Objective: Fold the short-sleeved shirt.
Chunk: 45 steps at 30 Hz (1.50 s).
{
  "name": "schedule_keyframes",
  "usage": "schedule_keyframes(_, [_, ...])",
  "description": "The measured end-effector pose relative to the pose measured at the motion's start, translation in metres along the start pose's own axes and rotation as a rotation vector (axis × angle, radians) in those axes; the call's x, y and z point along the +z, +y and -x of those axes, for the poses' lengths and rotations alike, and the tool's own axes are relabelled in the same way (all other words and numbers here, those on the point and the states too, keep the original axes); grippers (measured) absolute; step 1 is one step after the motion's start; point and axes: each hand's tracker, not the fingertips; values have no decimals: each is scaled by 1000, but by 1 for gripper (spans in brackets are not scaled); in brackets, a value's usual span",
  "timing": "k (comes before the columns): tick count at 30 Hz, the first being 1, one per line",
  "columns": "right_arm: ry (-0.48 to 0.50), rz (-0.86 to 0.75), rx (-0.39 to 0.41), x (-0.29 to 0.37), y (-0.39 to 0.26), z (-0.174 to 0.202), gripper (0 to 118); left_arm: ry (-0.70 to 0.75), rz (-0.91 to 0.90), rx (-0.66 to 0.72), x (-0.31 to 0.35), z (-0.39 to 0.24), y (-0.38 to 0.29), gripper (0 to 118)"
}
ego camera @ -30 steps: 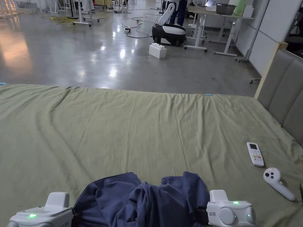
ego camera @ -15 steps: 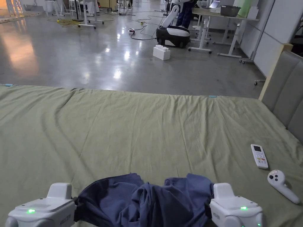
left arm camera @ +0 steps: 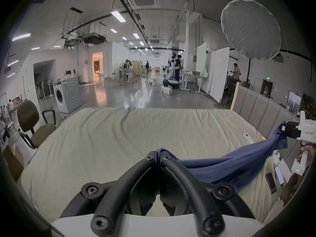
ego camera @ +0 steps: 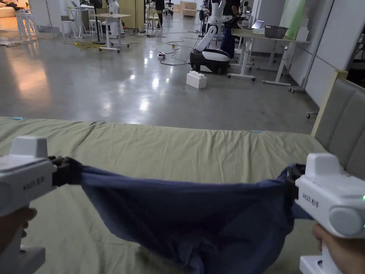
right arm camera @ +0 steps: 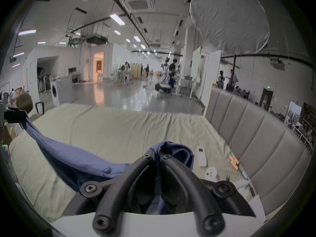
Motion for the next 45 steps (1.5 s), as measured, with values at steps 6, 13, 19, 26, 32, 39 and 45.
schedule_keyframes(6, [-13, -153, 43, 9, 80, 7, 5, 17, -100, 1, 10, 3, 68, 3])
schedule_keyframes(13, [-29, -250, 82, -8, 161, 21, 5, 53, -172, -37, -3, -3, 148, 3])
schedule_keyframes(19, [-45, -266, 48, -38, 214, 25, 5, 61, -180, -5, -36, 6, 202, 3])
schedule_keyframes(26, [-74, -308, 50, -66, 262, 26, 5, 111, -193, -5, -62, 11, 243, 3])
schedule_keyframes(32, [-104, -364, 100, -73, 283, 35, 5, 146, -225, -24, -73, 15, 262, 3])
schedule_keyframes(39, [-122, -381, 140, -80, 263, 43, 5, 155, -236, -55, -73, 8, 236, 3])
schedule_keyframes(45, [-104, -309, 157, -68, 195, 40, 5, 119, -177, -56, -69, 11, 166, 3])
